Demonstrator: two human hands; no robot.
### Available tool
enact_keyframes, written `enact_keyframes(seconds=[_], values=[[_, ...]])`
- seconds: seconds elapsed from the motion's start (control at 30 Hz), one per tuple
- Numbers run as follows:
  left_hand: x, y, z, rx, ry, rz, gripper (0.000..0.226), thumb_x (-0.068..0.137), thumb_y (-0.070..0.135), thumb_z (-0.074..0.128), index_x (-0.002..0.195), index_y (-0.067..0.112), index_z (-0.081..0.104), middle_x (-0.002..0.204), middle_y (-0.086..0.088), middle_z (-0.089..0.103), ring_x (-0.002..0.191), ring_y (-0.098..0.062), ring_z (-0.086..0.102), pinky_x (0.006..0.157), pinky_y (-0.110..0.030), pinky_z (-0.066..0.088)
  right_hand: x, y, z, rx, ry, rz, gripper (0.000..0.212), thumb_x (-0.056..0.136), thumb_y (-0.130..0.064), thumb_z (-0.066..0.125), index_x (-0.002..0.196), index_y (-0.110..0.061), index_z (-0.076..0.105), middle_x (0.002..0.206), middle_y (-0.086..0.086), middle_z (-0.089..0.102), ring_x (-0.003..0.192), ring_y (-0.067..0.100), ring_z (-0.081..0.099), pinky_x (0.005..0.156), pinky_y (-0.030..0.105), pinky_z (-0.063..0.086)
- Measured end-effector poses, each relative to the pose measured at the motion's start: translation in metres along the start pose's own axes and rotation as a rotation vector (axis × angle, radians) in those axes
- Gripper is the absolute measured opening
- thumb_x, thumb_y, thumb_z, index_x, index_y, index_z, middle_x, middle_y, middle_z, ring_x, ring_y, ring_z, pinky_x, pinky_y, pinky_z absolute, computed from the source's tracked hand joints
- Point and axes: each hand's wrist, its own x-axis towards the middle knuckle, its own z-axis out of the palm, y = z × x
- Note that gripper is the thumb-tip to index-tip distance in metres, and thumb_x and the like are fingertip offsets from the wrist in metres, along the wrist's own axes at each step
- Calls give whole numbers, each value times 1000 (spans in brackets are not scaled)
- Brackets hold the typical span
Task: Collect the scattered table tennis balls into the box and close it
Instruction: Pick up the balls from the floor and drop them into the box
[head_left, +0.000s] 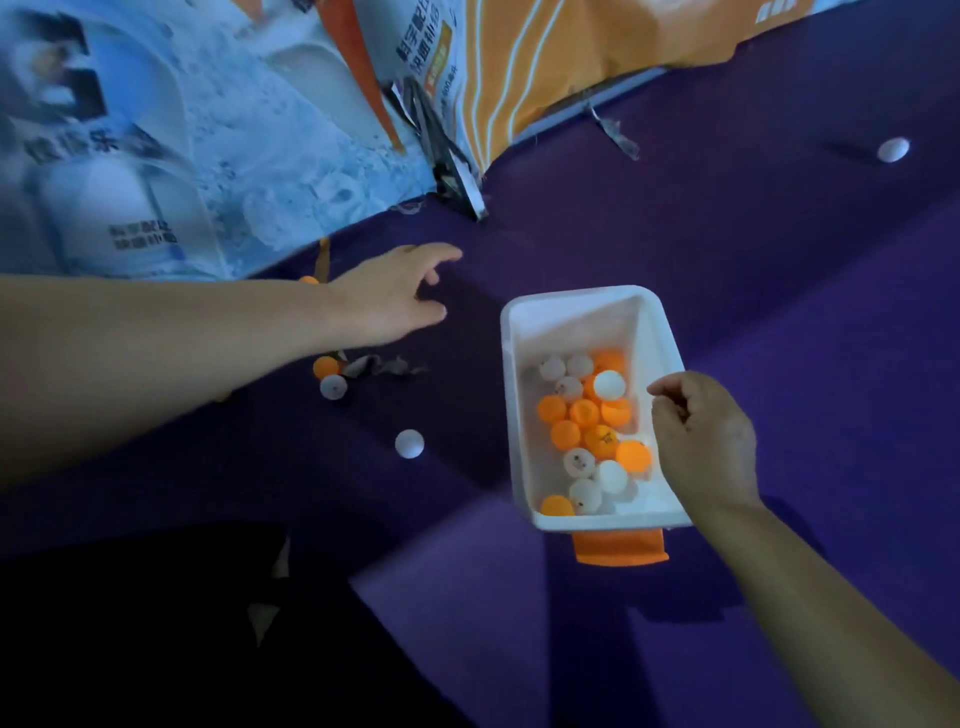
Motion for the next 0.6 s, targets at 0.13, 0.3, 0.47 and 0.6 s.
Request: enact_keyframes(seconds=[0.13, 0.3, 0.47, 0.6], values=[[-1, -59, 15, 34, -139, -89, 69, 89, 25, 60, 146, 32, 21, 137, -4, 42, 105, -17, 51, 87, -29, 44, 4, -9, 0, -107, -53, 7, 18, 92, -12, 48, 99, -18, 63, 94, -7, 59, 83, 9, 53, 66, 22, 40], [-6, -130, 33, -33, -136, -85, 38, 90, 23, 59, 127, 23, 51, 118, 2, 59, 98, -11, 55, 80, -27, 43, 19, -41, 5, -189, -135, -50, 16, 94, -15, 48, 95, -23, 62, 90, -11, 59, 78, 3, 55, 62, 18, 40], [-6, -207, 63, -119, -19, -93, 17, 88, 16, 59, 105, 18, 63, 100, 2, 60, 95, -18, 58, 78, -30, 42, 37, -91, 44, -317, -268, -191, 13, 90, -15, 53, 90, -24, 63, 82, -15, 59, 72, 3, 54, 63, 11, 38], [-8, -250, 87, -141, -5, -73, 16, 86, 17, 62, 102, 19, 61, 102, 2, 58, 91, -14, 57, 76, -30, 46, 53, -137, 96, -510, -455, -382, 15, 91, -24, 51, 100, -27, 62, 97, -12, 61, 88, 5, 54, 75, 16, 41]])
